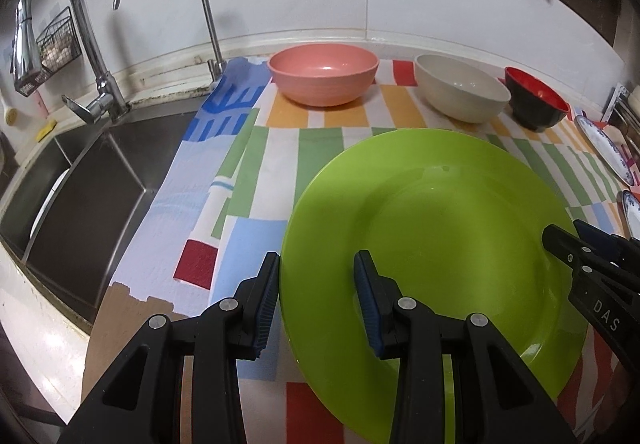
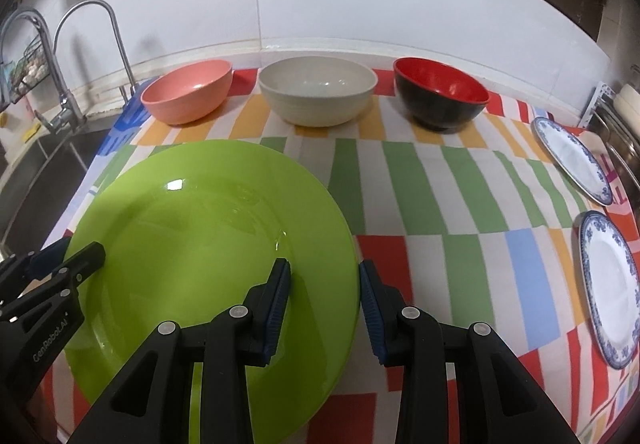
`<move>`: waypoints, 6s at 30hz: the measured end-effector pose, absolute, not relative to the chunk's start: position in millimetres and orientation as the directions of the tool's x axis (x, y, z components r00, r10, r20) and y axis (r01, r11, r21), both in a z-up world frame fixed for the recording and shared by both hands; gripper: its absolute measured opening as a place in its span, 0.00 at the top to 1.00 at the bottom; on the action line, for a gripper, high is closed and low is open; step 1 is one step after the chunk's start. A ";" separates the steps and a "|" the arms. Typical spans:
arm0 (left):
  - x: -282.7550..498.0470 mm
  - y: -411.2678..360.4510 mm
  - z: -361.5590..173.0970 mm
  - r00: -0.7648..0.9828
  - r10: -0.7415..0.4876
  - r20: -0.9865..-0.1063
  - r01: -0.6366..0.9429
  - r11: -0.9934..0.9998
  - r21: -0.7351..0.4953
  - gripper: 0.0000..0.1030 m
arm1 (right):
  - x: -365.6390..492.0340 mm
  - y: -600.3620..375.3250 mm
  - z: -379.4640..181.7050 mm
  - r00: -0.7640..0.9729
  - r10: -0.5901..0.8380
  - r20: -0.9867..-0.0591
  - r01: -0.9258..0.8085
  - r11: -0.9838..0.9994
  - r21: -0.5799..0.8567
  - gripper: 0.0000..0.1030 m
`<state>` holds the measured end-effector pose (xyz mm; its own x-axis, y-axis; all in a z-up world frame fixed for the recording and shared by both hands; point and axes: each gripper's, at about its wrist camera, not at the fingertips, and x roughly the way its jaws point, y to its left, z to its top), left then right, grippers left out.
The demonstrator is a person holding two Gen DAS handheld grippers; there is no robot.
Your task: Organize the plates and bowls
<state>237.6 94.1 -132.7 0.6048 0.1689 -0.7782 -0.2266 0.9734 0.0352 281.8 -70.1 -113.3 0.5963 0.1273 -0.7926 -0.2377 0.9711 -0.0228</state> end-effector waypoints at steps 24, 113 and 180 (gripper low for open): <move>239.2 102.7 -148.1 0.571 0.149 -0.807 -0.193 0.980 0.045 0.63 | 281.4 -57.2 -128.9 0.550 0.102 -0.829 -0.228 0.973 -0.032 0.64; 322.7 -307.3 -80.7 0.704 -0.222 -0.674 0.365 0.928 0.076 0.07 | 240.7 -460.1 -67.1 0.660 -0.369 -0.654 0.462 0.886 -0.034 0.19; 344.8 -329.4 -126.5 0.574 -0.216 -0.790 0.424 0.904 0.061 0.65 | 273.1 -467.2 -112.2 0.534 -0.291 -0.794 0.419 0.907 -0.050 0.68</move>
